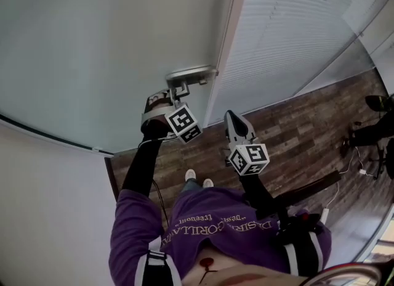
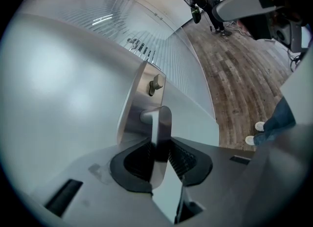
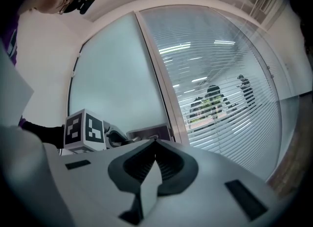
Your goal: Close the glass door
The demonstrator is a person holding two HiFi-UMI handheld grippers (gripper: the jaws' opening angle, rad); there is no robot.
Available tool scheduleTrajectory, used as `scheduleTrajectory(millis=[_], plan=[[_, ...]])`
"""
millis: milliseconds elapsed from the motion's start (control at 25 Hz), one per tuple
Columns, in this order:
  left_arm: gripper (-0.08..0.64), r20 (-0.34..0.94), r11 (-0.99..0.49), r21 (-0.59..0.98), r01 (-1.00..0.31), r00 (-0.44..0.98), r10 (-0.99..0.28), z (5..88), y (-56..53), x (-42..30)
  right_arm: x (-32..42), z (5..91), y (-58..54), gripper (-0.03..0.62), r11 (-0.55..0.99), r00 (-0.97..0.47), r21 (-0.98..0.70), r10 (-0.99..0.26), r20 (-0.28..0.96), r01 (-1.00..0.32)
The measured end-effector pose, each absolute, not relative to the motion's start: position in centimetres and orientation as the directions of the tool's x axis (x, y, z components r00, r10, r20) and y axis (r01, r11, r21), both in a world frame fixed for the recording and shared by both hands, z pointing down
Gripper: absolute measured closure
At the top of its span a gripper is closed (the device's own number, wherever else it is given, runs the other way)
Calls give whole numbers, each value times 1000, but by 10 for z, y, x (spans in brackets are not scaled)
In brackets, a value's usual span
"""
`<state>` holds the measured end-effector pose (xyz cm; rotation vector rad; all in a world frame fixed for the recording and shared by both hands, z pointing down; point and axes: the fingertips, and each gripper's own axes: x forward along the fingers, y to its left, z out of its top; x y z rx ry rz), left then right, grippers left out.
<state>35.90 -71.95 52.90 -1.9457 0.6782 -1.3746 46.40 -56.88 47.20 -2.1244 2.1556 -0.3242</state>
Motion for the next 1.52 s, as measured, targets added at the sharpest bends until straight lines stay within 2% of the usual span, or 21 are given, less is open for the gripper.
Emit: scheduleTrajectory(millis=[840, 1520], plan=[[472, 566, -614, -786, -67, 318, -760, 531, -736, 359, 460, 466, -612, 595, -16, 8, -187, -999, 47, -982], [471, 585, -640, -760, -110, 314, -748, 530, -752, 363, 462, 461, -618, 595, -8, 0, -171, -999, 45, -985]])
